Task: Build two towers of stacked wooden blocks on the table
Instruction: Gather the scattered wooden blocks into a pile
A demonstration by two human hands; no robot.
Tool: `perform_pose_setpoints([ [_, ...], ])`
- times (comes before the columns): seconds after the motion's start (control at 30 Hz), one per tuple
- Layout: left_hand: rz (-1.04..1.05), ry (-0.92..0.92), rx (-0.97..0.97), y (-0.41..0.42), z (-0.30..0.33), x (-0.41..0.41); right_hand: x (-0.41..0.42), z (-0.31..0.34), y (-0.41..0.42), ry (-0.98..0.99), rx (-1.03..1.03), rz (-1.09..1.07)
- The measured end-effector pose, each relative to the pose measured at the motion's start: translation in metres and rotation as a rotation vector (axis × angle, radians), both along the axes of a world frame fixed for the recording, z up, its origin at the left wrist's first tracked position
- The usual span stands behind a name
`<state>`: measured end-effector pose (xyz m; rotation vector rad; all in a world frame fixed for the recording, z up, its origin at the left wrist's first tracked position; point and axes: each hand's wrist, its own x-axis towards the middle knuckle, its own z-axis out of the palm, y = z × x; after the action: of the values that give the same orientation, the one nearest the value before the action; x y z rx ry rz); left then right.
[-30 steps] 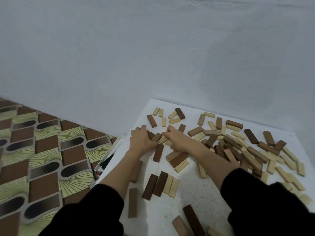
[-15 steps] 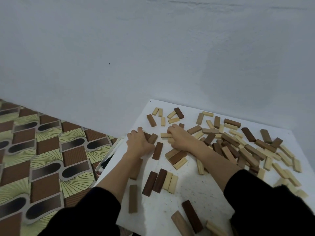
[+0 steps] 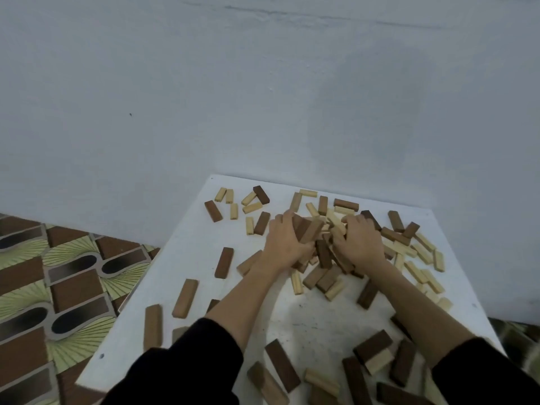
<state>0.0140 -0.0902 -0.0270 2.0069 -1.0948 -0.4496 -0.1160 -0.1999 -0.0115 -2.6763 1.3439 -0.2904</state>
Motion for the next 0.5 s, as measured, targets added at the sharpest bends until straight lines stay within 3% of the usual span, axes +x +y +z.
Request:
perform_pose_setpoints([
  [0.23, -0.026, -0.136, -0.016, 0.017, -0.01, 0.01, -0.005, -0.006, 0.009, -0.011, -0.005, -0.026],
  [0.5, 0.261, -0.257, 0.245, 0.085, -0.027, 0.067, 0.061, -0.017, 0.047, -0.163, 0.089, 0.369],
])
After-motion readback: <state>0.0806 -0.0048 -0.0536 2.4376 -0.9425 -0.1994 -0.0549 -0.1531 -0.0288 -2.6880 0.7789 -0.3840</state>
